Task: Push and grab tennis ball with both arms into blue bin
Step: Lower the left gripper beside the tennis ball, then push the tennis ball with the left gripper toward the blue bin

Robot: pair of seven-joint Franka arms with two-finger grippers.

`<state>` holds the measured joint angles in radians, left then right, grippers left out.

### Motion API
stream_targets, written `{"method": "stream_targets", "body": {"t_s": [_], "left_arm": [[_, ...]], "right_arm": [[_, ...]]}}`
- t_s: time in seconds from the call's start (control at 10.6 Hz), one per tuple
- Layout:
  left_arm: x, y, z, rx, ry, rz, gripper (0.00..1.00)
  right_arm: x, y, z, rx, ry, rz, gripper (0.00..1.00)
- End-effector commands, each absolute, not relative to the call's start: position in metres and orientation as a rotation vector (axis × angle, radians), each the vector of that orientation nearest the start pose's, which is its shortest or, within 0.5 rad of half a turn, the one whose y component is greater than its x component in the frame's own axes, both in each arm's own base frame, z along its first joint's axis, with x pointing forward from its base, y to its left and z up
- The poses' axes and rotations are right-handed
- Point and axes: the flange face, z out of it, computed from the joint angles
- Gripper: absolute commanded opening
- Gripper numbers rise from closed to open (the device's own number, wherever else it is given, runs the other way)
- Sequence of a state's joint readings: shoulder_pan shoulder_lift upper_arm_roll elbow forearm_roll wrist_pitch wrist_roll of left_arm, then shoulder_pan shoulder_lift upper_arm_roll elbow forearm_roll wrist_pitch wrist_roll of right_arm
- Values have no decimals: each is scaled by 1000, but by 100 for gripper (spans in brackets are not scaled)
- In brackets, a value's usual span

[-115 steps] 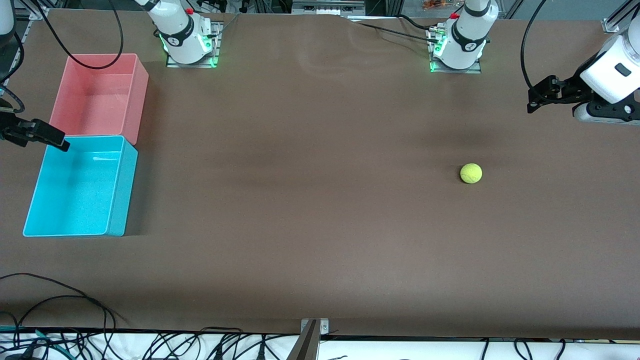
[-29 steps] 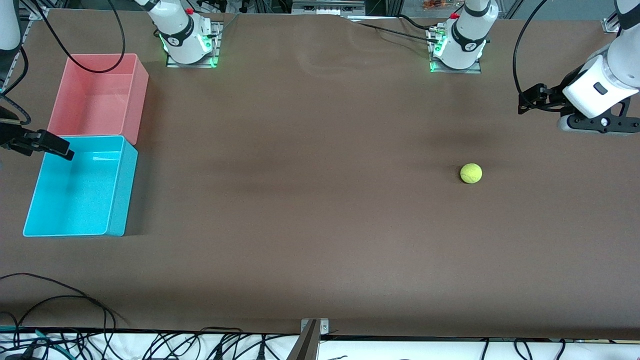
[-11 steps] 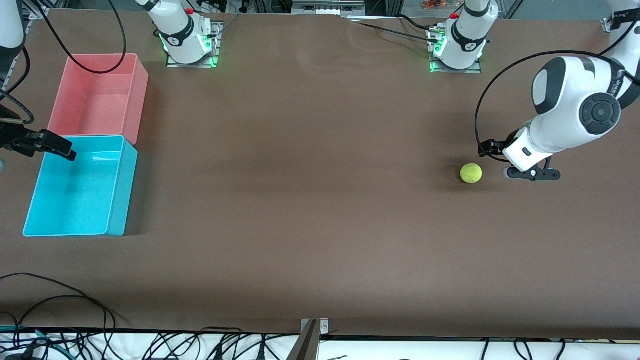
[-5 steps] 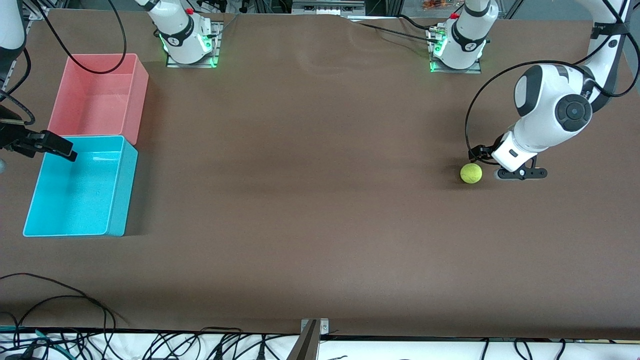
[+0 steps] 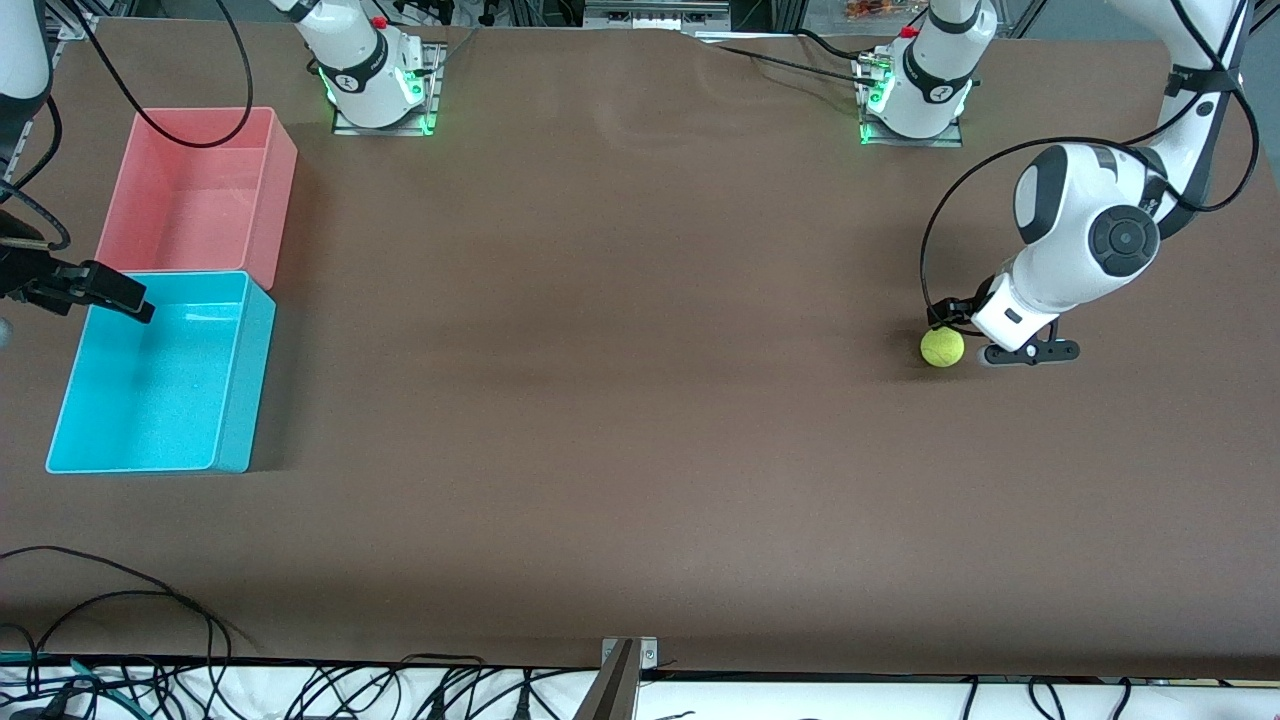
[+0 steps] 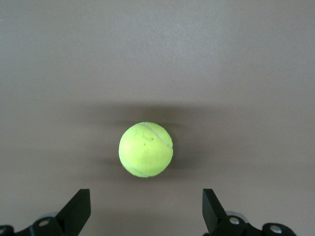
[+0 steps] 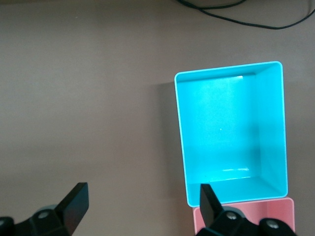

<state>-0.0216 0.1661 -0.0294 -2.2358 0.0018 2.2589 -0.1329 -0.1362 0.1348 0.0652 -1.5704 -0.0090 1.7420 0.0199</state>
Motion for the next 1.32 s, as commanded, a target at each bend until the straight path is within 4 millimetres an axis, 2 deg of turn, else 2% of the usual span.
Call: {"method": "stream_targets", "body": {"t_s": [0.0, 0.38, 1.23], "left_arm": [[529, -34, 251, -3133, -135, 216, 100], [532, -35, 223, -3134, -131, 221, 100], [530, -26, 201, -3123, -132, 277, 100]], "right_arm": [[608, -45, 567, -3121, 130, -71, 100], [608, -45, 567, -3121, 133, -71, 100], [609, -40, 566, -3120, 123, -68, 100]]}}
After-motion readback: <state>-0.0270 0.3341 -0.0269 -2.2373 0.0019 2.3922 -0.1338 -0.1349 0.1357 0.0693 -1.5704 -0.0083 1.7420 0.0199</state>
